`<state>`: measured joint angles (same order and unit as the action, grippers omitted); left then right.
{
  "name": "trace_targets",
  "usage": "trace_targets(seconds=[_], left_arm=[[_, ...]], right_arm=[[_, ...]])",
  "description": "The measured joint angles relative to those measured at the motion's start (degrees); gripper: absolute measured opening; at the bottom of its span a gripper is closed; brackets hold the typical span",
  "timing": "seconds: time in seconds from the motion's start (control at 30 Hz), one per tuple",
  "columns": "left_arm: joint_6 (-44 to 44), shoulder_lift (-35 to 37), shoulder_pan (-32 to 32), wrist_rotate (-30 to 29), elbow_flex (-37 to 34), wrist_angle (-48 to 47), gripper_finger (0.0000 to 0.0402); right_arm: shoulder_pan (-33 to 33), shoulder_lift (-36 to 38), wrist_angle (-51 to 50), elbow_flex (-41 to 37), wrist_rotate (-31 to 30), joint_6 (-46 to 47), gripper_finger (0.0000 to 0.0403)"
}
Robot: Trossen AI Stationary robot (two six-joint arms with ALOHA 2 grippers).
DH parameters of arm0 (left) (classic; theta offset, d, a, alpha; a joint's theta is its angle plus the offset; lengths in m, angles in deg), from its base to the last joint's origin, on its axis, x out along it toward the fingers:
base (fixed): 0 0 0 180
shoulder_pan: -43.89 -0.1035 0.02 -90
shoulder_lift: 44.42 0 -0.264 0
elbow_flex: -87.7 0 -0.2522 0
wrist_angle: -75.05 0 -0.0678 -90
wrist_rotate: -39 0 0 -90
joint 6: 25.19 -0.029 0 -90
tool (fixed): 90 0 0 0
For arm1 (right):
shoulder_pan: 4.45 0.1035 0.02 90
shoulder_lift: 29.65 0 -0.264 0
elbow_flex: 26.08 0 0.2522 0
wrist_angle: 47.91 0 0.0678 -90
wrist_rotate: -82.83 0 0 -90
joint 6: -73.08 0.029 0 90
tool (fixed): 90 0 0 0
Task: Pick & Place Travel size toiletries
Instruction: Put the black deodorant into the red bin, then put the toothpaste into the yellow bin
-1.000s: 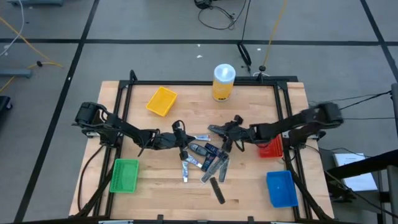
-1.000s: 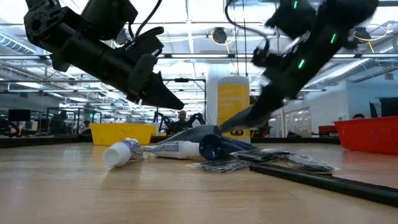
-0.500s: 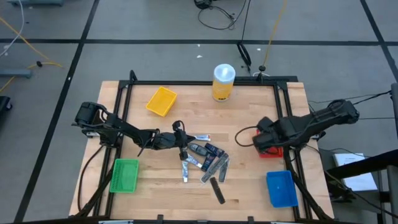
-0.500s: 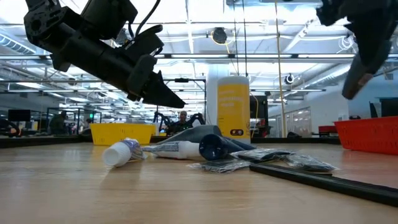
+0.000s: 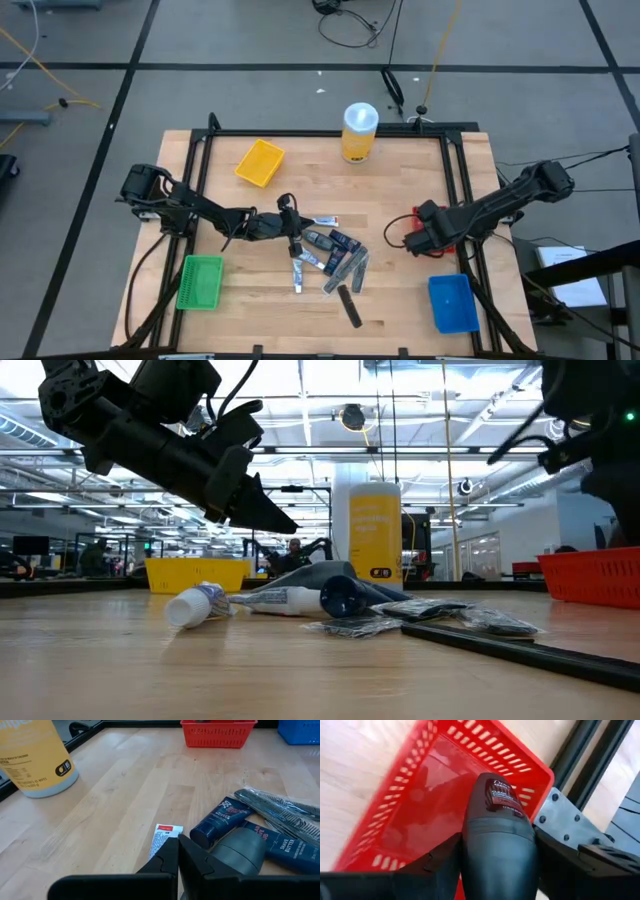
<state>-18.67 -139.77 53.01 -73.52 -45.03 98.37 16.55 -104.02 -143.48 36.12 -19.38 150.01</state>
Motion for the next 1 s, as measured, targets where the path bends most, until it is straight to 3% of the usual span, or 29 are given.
trace_targets(seconds=[0.43, 0.63, 0.83, 1.0], left_arm=[[1.26, 0.00, -0.04, 0.08, 0.00, 0.35, 0.0008], [1.82, 0.00, -0.04, 0.09, 0.00, 0.48, 0.0008], [2.67, 0.00, -0.04, 0.10, 0.00, 0.50, 0.0008], [2.67, 0.00, -0.04, 0.09, 0.00, 0.50, 0.0008]], right_arm=[[0.01, 1.18, 3.85, -2.64, -2.45, -4.34, 0.0257], [0.17, 5.95, 3.88, -2.59, -3.19, -6.88, 0.0269], [0.13, 13.01, 4.68, -0.98, -8.15, -8.84, 0.0269], [0.07, 17.38, 20.84, -0.05, -14.77, -20.24, 0.0263]])
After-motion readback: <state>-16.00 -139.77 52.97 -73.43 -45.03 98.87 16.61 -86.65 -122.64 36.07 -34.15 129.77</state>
